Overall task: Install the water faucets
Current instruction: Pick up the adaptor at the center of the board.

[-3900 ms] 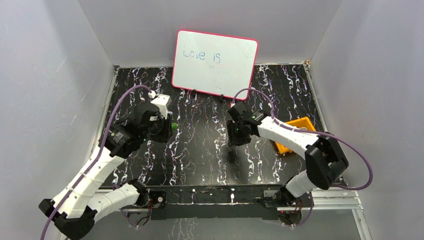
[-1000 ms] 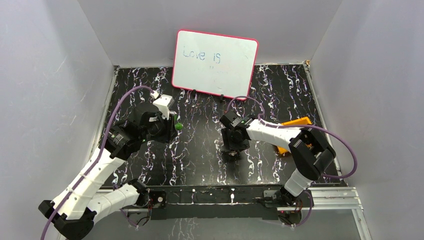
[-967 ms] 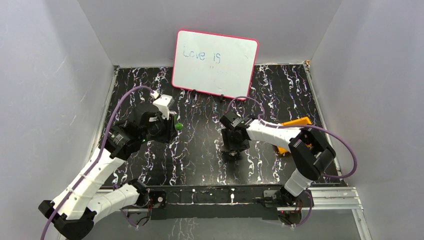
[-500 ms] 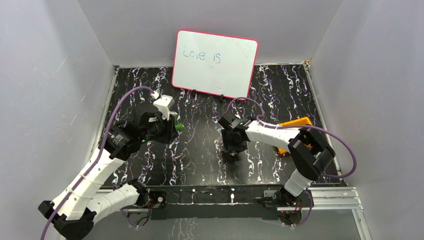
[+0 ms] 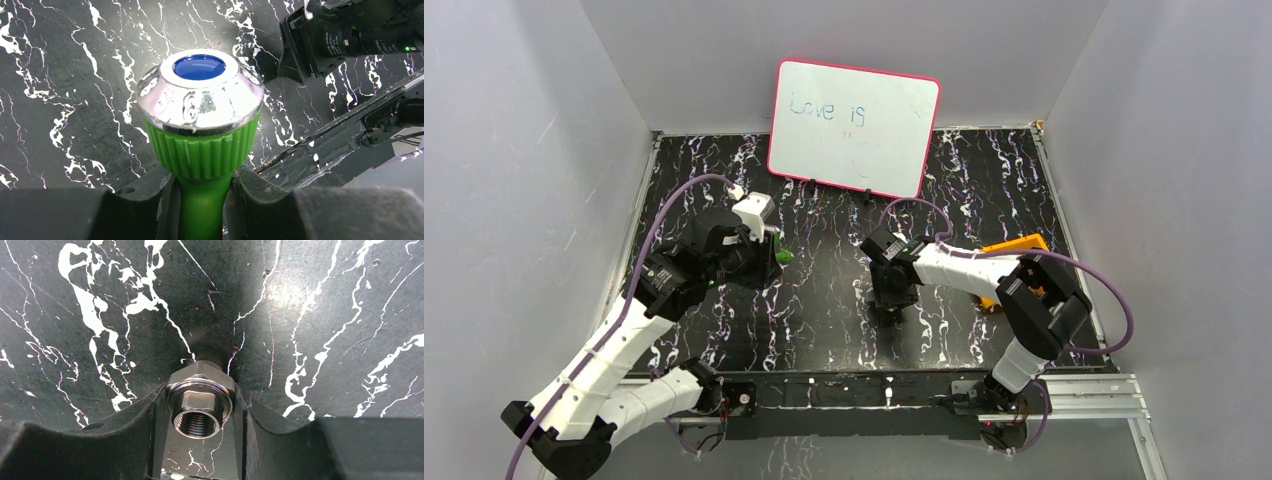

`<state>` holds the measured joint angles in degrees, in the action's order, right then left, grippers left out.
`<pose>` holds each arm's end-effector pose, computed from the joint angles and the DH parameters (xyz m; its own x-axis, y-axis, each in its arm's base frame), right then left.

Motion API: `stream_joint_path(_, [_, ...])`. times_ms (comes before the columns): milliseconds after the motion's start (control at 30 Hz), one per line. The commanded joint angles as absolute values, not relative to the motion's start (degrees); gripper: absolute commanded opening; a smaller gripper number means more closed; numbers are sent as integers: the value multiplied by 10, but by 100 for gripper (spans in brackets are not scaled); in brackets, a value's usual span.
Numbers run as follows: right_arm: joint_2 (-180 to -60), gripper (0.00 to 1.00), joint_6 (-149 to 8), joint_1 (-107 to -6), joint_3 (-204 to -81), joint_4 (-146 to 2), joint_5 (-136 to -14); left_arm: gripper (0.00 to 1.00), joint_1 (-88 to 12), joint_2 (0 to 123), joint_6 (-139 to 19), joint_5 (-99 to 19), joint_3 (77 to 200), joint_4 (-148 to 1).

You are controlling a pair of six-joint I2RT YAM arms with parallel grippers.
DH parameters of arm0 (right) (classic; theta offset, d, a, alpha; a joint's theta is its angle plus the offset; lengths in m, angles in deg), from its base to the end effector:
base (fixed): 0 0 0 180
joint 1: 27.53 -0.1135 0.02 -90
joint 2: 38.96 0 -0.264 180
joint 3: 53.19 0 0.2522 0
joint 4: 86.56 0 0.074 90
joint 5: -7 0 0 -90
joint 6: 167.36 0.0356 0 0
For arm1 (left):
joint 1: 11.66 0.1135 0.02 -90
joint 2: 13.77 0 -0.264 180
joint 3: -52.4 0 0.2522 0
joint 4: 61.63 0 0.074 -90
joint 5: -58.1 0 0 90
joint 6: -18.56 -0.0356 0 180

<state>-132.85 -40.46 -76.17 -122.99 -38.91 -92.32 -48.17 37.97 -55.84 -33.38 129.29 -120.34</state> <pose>0.2041 0.2231 0.1703 -0.9264 -0.1556 -0.3429 -0.1887 0.9799 0.0651 0.1410 -0.1055 0.3674 -0.5926 0.1042 -0.7988 0.4700 0.8500 -0.2378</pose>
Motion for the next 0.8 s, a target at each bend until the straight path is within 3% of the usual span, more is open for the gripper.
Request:
stream_joint_path(0, [-1326, 36, -402, -766, -1228, -399, -945, 0, -482, 367, -564, -346, 1293, -1193])
stream_joint_path(233, [-1255, 1, -439, -766, -1236, -419, -936, 0, -482, 361, -549, -357, 1282, -1156])
stream_joint_path(533, [-1105, 0, -505, -767, -1219, -531, -841, 0, -482, 370, -528, -374, 1320, -1136])
stream_joint_path(667, [-1045, 4, -506, -767, -1198, -584, -792, 0, -482, 377, -520, -419, 1328, -1114])
stream_joint_path(767, [-1004, 1, -511, -766, -1205, -604, -769, 0, -482, 377, -519, -447, 1335, -1097])
